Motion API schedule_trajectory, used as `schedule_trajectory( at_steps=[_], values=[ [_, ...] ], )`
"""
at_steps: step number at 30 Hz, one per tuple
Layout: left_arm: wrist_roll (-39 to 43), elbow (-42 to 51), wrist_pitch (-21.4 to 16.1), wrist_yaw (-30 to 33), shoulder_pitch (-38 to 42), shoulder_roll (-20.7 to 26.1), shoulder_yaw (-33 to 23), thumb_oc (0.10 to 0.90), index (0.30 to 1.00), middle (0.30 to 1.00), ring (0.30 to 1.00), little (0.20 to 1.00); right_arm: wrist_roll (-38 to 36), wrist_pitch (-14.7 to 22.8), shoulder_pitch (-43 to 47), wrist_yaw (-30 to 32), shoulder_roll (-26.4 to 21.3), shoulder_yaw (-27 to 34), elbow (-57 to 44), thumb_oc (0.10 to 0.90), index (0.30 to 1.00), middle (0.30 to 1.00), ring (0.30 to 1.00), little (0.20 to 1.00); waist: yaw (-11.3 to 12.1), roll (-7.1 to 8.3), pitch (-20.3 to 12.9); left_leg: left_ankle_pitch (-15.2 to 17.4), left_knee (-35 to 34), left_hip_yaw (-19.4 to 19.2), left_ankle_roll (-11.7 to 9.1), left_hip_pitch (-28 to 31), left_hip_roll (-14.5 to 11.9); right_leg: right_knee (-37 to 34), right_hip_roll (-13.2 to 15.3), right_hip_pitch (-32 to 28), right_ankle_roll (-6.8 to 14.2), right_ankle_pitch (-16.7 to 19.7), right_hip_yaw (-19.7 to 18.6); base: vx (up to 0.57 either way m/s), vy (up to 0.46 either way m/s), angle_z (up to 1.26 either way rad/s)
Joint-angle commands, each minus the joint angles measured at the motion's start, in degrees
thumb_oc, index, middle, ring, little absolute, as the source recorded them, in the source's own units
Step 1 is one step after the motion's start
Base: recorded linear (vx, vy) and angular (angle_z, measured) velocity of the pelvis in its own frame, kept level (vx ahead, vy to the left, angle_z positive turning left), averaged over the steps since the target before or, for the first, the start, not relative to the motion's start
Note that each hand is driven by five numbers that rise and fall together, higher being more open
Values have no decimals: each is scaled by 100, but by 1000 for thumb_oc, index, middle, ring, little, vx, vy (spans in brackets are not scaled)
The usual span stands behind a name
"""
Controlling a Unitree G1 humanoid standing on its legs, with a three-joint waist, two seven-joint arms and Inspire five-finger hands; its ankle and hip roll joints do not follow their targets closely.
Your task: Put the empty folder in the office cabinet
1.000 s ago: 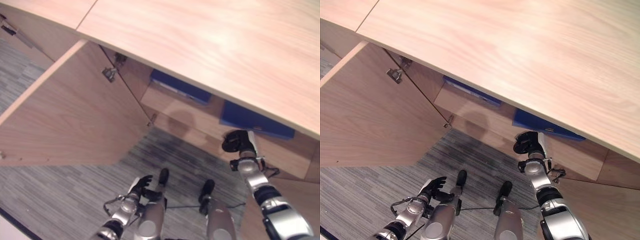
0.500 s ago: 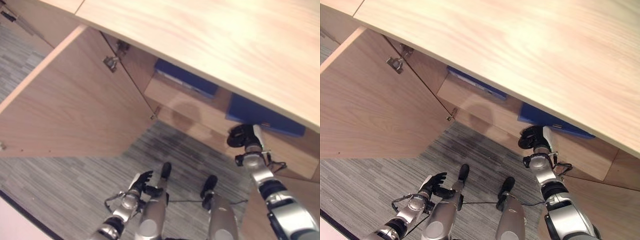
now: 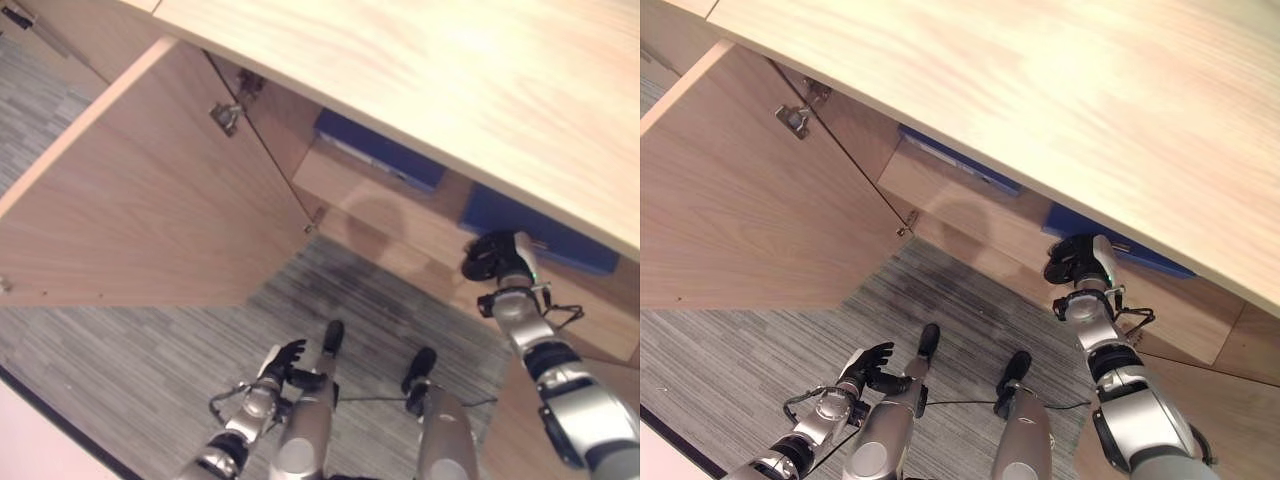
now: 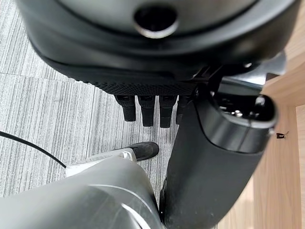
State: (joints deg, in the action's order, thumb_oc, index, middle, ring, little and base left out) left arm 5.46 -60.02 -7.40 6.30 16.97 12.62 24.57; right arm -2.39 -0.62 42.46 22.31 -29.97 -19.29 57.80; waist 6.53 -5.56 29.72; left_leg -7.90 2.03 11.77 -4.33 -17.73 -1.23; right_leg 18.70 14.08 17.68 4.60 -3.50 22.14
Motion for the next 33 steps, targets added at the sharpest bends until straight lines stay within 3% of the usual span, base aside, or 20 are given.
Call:
schedule_trajectory(
  at_steps=[1,24,32,33],
  values=[
    [-60,-45,79,119,-364,393,414,800,900,900,900,900,43,104,1137,320,-738,5,340,400,300,300,300,300,301,-131,-2,533,-252,-102,-47,306,-171,884,373,438,571,-355,-620,-9,-9,4],
    [147,-283,53,265,-248,480,400,800,900,900,900,900,-82,-70,2492,312,-1314,-521,1254,400,300,300,300,300,504,-367,7,352,-240,94,-86,-283,-87,1225,421,1018,563,-478,-475,-5,-5,5],
    [111,-401,102,221,-144,436,396,800,900,900,900,900,-115,-77,2595,360,-1293,-546,1179,400,300,300,300,300,452,-317,7,350,-291,121,-90,-202,-94,1245,415,907,556,-522,-441,5,-2,14],
    [46,-349,-89,-413,-964,1221,111,800,900,900,900,900,-135,-25,2530,290,-1635,-493,1061,400,300,300,300,300,533,-397,6,348,-292,128,-89,-184,-82,1220,444,855,566,-500,-415,5,29,9]
  ],
)
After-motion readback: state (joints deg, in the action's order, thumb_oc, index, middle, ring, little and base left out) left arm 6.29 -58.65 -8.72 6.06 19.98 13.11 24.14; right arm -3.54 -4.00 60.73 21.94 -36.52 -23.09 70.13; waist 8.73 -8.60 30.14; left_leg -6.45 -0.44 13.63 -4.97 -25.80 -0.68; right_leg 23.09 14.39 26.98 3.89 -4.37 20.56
